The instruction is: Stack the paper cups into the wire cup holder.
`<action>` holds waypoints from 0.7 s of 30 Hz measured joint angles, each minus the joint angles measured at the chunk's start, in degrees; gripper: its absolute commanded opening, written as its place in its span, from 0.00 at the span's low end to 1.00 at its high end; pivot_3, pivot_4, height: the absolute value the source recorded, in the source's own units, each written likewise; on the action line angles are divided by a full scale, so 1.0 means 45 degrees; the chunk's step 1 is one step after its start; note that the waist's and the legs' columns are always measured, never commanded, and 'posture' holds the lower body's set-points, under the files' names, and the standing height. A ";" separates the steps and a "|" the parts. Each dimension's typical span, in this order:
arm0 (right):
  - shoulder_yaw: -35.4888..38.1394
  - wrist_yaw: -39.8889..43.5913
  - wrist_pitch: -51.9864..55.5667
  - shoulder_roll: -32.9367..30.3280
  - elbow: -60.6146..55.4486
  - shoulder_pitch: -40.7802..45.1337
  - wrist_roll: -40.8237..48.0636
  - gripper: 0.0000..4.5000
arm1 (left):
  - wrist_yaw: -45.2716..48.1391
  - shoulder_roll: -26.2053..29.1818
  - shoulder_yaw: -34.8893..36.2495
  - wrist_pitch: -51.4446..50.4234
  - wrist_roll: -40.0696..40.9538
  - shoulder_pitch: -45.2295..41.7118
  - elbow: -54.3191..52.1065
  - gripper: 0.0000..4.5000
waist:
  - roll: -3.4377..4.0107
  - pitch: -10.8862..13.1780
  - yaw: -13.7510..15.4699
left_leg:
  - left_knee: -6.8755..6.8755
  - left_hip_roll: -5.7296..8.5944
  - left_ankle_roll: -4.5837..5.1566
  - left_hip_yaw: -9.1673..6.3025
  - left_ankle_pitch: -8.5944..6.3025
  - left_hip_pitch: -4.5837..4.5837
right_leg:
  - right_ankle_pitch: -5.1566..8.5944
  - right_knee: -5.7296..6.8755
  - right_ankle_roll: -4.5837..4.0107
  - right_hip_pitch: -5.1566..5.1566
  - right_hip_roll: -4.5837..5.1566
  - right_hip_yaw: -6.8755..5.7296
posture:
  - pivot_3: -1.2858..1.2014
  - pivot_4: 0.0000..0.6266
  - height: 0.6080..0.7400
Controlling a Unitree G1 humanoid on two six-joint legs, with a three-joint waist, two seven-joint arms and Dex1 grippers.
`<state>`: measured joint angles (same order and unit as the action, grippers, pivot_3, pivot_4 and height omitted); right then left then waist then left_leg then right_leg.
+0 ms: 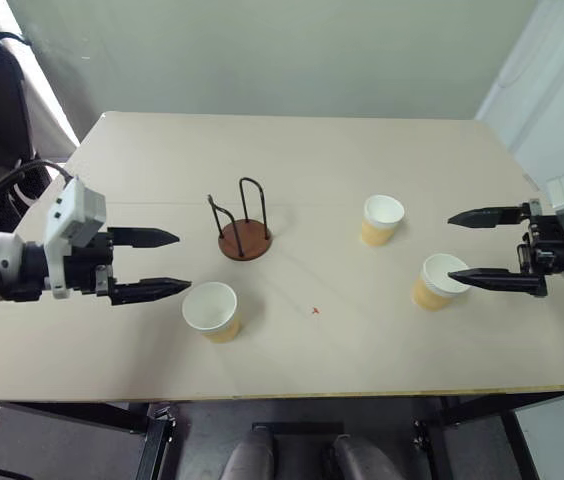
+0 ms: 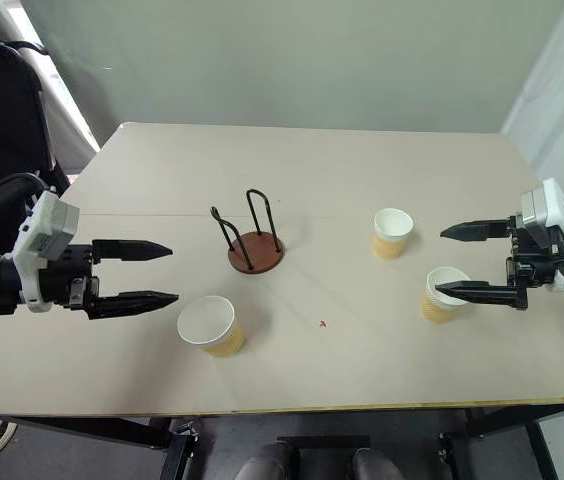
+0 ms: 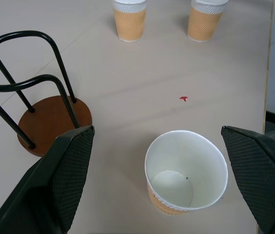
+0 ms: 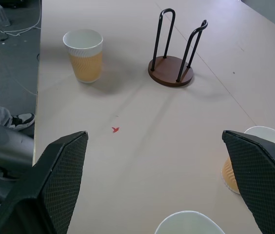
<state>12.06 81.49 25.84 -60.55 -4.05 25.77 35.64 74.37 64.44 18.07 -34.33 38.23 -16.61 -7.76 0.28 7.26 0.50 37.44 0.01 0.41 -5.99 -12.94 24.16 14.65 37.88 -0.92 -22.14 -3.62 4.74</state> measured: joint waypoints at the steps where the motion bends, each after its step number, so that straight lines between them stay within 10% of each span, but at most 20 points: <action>1: 0.0000 0.0000 0.0000 0.0000 0.0000 0.0000 0.0000 1.00 | 0.0000 0.0000 0.0000 0.0000 0.0000 0.0000 0.0000 0.99 | 0.0000 0.0000 0.0000 | 0.0000 0.0000 0.0000 0.0000 0.0000 0.0000 | 0.0000 0.0000 0.0000 0.0000 0.0000 0.0000 | 0.52 0.24 1.00; 13: 0.0084 0.0031 0.0042 -0.0118 -0.0106 -0.0305 0.0014 1.00 | -0.1060 -0.0235 -0.0383 0.0218 -0.0739 -0.0985 0.0456 0.99 | 0.0000 0.0000 0.0017 | 0.0000 0.0000 0.0002 0.0000 0.0004 -0.0015 | 0.0000 0.0001 0.0000 0.0015 0.0001 0.0000 | 0.52 0.24 1.00; 21: 0.0104 0.0004 0.0040 -0.0127 -0.0170 -0.0377 0.0016 1.00 | -0.4361 -0.2728 -0.2853 -0.0354 -0.2751 -0.2471 0.1126 0.99 | -0.0027 0.0022 -0.0009 | 0.0000 0.0006 -0.0011 0.0018 0.0032 -0.0016 | -0.0011 -0.0011 0.0020 0.0025 0.0009 0.0001 | 0.52 0.24 1.00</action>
<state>12.53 81.50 26.02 -61.12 -4.81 24.07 35.72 54.74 52.16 5.23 -35.92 25.85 -27.73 -2.70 0.15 7.36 0.46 37.44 0.04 0.36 -5.91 -12.79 24.09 14.60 37.83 -0.83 -22.03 -3.58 4.74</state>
